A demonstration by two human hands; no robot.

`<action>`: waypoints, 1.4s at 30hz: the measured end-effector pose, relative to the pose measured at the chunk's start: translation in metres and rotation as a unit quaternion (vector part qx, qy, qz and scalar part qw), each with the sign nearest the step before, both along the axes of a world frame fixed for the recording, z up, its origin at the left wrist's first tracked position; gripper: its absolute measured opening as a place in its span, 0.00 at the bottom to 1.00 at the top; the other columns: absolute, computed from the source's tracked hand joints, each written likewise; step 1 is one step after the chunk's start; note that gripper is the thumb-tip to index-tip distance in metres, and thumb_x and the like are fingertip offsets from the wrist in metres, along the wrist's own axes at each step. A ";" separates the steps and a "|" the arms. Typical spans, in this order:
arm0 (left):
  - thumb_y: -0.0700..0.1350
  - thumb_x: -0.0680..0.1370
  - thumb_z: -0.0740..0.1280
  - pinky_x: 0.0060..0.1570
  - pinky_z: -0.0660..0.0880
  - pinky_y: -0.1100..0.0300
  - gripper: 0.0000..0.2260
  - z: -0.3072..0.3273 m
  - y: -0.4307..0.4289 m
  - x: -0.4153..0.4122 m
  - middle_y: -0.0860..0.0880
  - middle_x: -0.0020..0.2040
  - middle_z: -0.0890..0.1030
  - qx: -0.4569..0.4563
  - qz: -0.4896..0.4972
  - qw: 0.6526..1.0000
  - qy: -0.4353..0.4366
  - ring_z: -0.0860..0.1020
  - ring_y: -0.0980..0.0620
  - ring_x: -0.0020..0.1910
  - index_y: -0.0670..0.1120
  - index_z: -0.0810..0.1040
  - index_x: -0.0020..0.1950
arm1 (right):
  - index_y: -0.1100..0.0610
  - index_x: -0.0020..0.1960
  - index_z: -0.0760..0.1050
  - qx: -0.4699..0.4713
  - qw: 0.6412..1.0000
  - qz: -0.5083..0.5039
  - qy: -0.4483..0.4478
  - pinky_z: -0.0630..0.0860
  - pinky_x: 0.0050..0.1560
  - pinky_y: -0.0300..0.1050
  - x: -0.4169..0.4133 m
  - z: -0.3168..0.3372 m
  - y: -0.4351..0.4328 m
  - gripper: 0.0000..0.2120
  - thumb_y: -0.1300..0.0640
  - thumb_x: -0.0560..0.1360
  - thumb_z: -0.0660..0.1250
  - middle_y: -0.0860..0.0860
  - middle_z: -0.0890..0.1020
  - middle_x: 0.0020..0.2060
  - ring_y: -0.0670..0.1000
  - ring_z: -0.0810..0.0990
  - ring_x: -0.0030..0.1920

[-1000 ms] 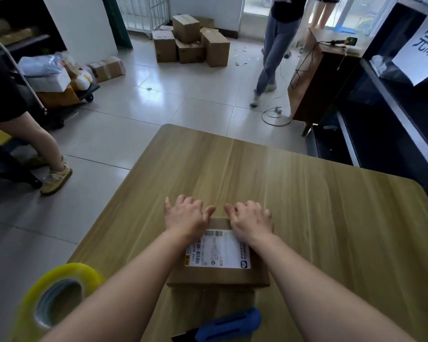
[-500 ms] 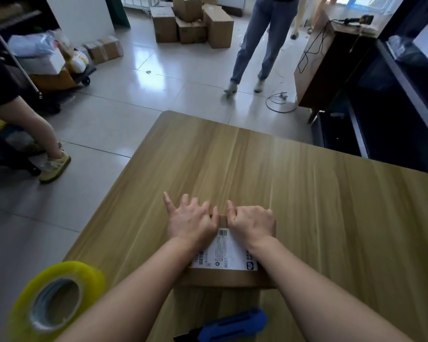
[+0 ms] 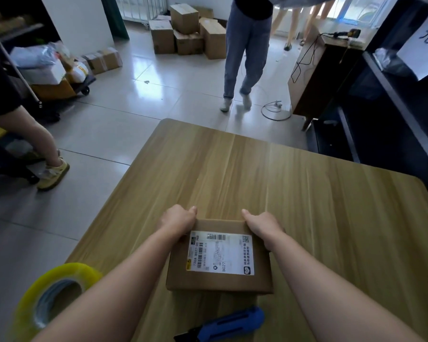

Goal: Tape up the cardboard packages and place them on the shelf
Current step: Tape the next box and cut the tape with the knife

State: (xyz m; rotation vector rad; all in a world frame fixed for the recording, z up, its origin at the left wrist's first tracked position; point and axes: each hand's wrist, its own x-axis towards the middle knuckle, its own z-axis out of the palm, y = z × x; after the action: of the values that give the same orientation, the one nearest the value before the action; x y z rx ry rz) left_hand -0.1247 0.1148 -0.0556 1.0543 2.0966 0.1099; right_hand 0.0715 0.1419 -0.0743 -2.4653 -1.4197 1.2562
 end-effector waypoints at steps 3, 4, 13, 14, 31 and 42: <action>0.48 0.81 0.59 0.55 0.78 0.51 0.19 0.010 0.008 -0.001 0.43 0.57 0.78 0.033 0.043 0.997 -0.058 0.79 0.44 0.53 0.39 0.71 0.67 | 0.61 0.69 0.69 0.037 0.998 -0.034 0.029 0.76 0.60 0.57 -0.001 0.012 0.002 0.31 0.37 0.78 0.59 0.56 0.79 0.60 0.59 0.78 0.58; 0.46 0.80 0.59 0.56 0.78 0.49 0.20 0.014 0.012 0.000 0.42 0.61 0.77 0.050 0.061 0.993 -0.090 0.79 0.44 0.54 0.41 0.68 0.71 | 0.61 0.70 0.68 0.056 0.996 -0.052 0.041 0.77 0.59 0.57 -0.001 0.018 0.005 0.32 0.38 0.78 0.60 0.57 0.78 0.60 0.59 0.78 0.58; 0.38 0.68 0.65 0.59 0.75 0.47 0.34 0.031 -0.006 0.007 0.49 0.63 0.71 0.348 0.082 0.907 -0.221 0.73 0.48 0.61 0.53 0.65 0.74 | 0.50 0.70 0.69 0.226 0.955 -0.155 0.117 0.73 0.63 0.56 0.008 0.044 0.003 0.26 0.37 0.78 0.60 0.56 0.72 0.66 0.59 0.74 0.62; 0.38 0.71 0.66 0.61 0.74 0.46 0.30 0.027 -0.010 0.007 0.49 0.62 0.70 0.344 0.083 0.914 -0.198 0.72 0.48 0.61 0.52 0.67 0.72 | 0.48 0.65 0.73 0.229 0.955 -0.149 0.113 0.74 0.63 0.56 0.009 0.040 -0.002 0.23 0.36 0.78 0.59 0.55 0.74 0.63 0.58 0.75 0.59; 0.34 0.76 0.62 0.53 0.71 0.56 0.12 0.001 -0.060 0.006 0.47 0.56 0.72 0.394 0.052 0.907 -0.136 0.73 0.50 0.53 0.46 0.75 0.57 | 0.51 0.63 0.72 0.208 0.974 0.089 -0.007 0.72 0.44 0.44 0.018 0.038 -0.044 0.16 0.49 0.77 0.62 0.51 0.71 0.60 0.52 0.74 0.53; 0.45 0.76 0.64 0.54 0.75 0.52 0.13 -0.034 -0.079 -0.008 0.44 0.62 0.70 0.405 -0.179 0.897 -0.002 0.73 0.46 0.56 0.43 0.77 0.60 | 0.51 0.77 0.55 0.163 0.957 0.228 -0.076 0.69 0.66 0.54 0.011 0.039 -0.065 0.27 0.45 0.80 0.56 0.55 0.57 0.71 0.58 0.63 0.70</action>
State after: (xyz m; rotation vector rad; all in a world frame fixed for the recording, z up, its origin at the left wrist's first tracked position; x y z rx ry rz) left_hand -0.1331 0.0362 -0.0895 1.9000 1.8177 0.8536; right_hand 0.0828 0.0766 -0.0357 -2.1201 -2.1272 0.7937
